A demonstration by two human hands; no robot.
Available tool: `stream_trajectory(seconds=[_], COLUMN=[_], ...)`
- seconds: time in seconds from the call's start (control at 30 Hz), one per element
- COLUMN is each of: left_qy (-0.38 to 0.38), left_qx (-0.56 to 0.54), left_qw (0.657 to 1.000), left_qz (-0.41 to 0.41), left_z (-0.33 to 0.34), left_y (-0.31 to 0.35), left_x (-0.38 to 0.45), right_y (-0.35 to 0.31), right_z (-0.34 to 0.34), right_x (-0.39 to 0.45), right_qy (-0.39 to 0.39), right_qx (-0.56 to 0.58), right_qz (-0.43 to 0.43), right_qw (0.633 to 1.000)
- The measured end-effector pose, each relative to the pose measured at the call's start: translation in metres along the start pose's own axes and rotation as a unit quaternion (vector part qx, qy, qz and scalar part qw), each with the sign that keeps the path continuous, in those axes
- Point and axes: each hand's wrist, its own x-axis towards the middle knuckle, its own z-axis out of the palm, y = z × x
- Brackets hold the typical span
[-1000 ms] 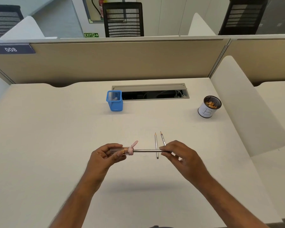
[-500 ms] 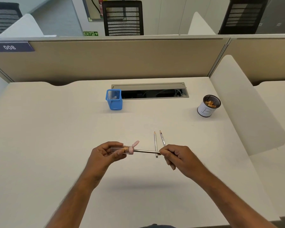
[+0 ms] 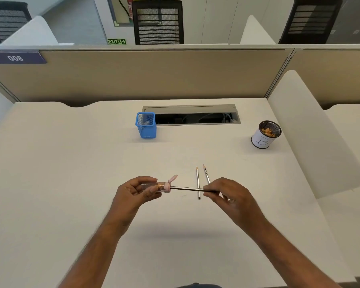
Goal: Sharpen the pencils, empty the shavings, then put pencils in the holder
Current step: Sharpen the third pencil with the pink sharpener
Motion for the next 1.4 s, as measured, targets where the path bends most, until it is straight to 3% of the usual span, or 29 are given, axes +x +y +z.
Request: stream_trajectory(seconds=[0.1, 0.23, 0.33, 0.53, 0.73, 0.87, 1.03, 1.13, 1.27, 1.4], left_qy=[-0.009, -0.022, -0.024, -0.012, 0.005, 0.001, -0.001, -0.014, -0.031, -0.021], left_qx=[0.000, -0.005, -0.001, -0.004, -0.015, -0.015, -0.021, -0.022, -0.016, -0.014], left_qw=[1.000, 1.000, 1.000, 1.000, 1.000, 1.000, 0.999, 0.999, 0.999, 0.999], left_qz=[-0.004, -0.014, -0.018, -0.024, -0.021, -0.027, -0.028, -0.027, -0.024, -0.024], left_z=[-0.002, -0.001, 0.001, 0.002, 0.003, 0.002, 0.003, 0.004, 0.008, 0.009], left_y=[0.000, -0.001, -0.004, -0.008, -0.017, -0.019, -0.015, -0.011, -0.008, -0.006], left_x=[0.000, -0.001, -0.002, -0.004, -0.007, -0.007, -0.003, -0.001, 0.001, -0.001], right_y=[0.000, 0.001, 0.005, 0.003, -0.004, -0.006, -0.009, -0.005, -0.004, 0.000], right_z=[0.002, 0.003, 0.005, 0.009, 0.007, 0.007, 0.010, 0.008, 0.008, 0.010], right_x=[-0.002, 0.002, 0.004, 0.003, -0.003, -0.004, 0.005, 0.010, 0.015, 0.016], right_qy=[-0.025, -0.079, -0.106, -0.143, -0.110, -0.075, -0.034, -0.065, -0.103, -0.122], right_qx=[0.007, 0.184, 0.225, 0.256, 0.085, 0.007, 0.023, 0.079, 0.213, 0.243], right_qz=[0.003, 0.177, 0.219, 0.221, 0.104, 0.038, 0.044, 0.077, 0.205, 0.218], right_qw=[1.000, 0.963, 0.944, 0.930, 0.985, 0.996, 0.998, 0.992, 0.950, 0.937])
